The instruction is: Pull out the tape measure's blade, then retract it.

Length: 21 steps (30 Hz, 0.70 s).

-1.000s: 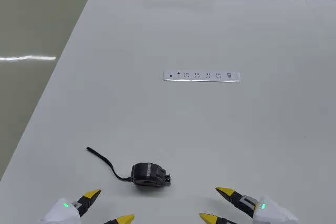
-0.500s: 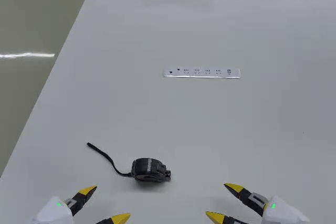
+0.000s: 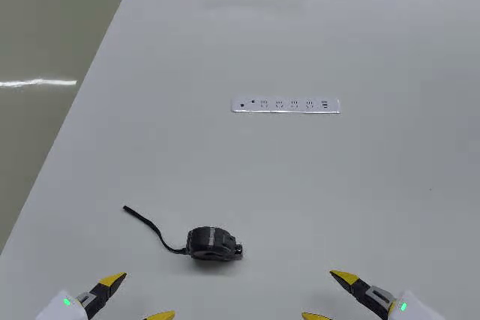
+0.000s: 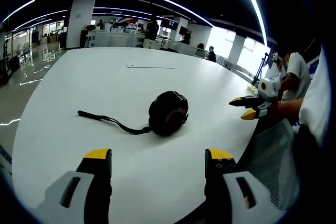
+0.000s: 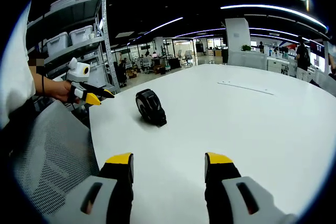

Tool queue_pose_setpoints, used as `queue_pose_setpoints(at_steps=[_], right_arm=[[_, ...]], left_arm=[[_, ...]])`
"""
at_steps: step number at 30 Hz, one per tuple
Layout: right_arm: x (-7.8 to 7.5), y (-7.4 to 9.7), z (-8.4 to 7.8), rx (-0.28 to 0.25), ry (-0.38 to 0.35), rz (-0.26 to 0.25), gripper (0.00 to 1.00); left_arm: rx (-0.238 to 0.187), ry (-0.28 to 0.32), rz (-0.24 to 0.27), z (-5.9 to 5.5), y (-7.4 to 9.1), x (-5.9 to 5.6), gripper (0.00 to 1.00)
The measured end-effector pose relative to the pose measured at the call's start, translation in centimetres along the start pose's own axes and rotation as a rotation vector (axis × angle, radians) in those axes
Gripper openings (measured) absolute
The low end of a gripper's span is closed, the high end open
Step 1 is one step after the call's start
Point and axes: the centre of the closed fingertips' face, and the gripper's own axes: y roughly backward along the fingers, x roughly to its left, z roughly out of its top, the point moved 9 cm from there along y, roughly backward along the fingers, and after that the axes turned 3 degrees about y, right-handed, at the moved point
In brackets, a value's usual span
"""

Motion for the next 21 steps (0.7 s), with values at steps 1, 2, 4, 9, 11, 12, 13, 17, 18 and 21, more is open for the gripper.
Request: queue_pose_setpoints(at_steps=[1, 2, 4, 9, 11, 12, 13, 17, 18, 21], right_arm=[[0.0, 0.1, -0.1, 0.002, 0.000, -0.003, 0.55], [0.0, 0.2, -0.1, 0.002, -0.002, -0.005, 0.55], [0.1, 0.4, -0.2, 0.000, -0.005, -0.008, 0.55], [0.2, 0.9, -0.3, 0.000, -0.003, -0.019, 0.57], [0.2, 1.0, -0.4, 0.003, -0.005, -0.022, 0.58], [0.3, 1.0, -0.5, 0.004, -0.005, -0.022, 0.58], [0.3, 1.1, -0.5, 0.004, -0.003, -0.025, 0.59], [0.4, 1.3, -0.7, 0.005, -0.009, -0.026, 0.62], [0.5, 1.4, -0.7, 0.007, -0.008, -0.027, 0.62], [0.6, 1.6, -0.9, 0.011, -0.012, -0.029, 0.64]], left_arm=[[-0.002, -0.002, 0.006, 0.0, 0.0, 0.1, 0.71], [-0.001, -0.004, 0.007, -0.1, 0.1, 0.1, 0.71], [0.002, -0.002, 0.008, -0.1, 0.1, 0.1, 0.71], [0.007, -0.017, 0.012, -0.3, 0.4, 0.0, 0.74], [0.007, -0.023, 0.024, -0.3, 0.6, 0.0, 0.77], [0.004, -0.023, 0.026, -0.3, 0.6, 0.0, 0.78], [0.004, -0.020, 0.027, -0.5, 0.7, 0.1, 0.78], [0.015, -0.032, 0.032, -0.7, 0.9, 0.1, 0.79], [0.019, -0.036, 0.035, -0.8, 0.9, 0.2, 0.79], [0.013, -0.030, 0.038, -1.0, 1.1, 0.3, 0.81]])
